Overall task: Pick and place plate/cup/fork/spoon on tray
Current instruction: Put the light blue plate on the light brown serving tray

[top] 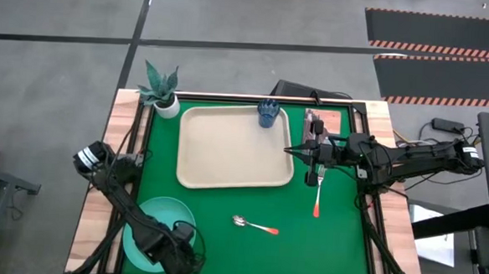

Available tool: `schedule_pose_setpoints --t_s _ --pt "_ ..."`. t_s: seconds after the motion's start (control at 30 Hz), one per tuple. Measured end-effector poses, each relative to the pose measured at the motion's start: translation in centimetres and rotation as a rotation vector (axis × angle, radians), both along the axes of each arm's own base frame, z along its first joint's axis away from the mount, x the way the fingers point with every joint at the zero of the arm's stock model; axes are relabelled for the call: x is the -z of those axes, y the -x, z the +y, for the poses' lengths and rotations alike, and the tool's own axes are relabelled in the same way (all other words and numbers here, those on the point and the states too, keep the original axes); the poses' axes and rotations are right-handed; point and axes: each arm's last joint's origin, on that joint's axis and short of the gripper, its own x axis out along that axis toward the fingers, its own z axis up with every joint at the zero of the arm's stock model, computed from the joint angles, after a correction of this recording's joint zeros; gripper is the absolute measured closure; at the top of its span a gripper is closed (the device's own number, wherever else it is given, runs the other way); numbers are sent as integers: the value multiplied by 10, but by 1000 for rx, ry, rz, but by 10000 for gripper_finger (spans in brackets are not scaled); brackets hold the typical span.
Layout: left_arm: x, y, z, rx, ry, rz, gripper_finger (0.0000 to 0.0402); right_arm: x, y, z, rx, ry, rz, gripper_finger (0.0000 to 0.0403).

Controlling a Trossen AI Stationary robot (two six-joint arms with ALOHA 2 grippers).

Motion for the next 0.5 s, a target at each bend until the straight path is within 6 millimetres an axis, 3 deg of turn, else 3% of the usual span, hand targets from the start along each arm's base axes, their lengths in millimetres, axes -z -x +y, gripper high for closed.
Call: schedule_pose_setpoints --t_s 0.3,0.5 --pt "6 3 -2 66 -35 -5 243 0 0 0 0 5 0 394" --pt "21 0 -5 131 -79 12 229 0 0 0 1 5 0 394"
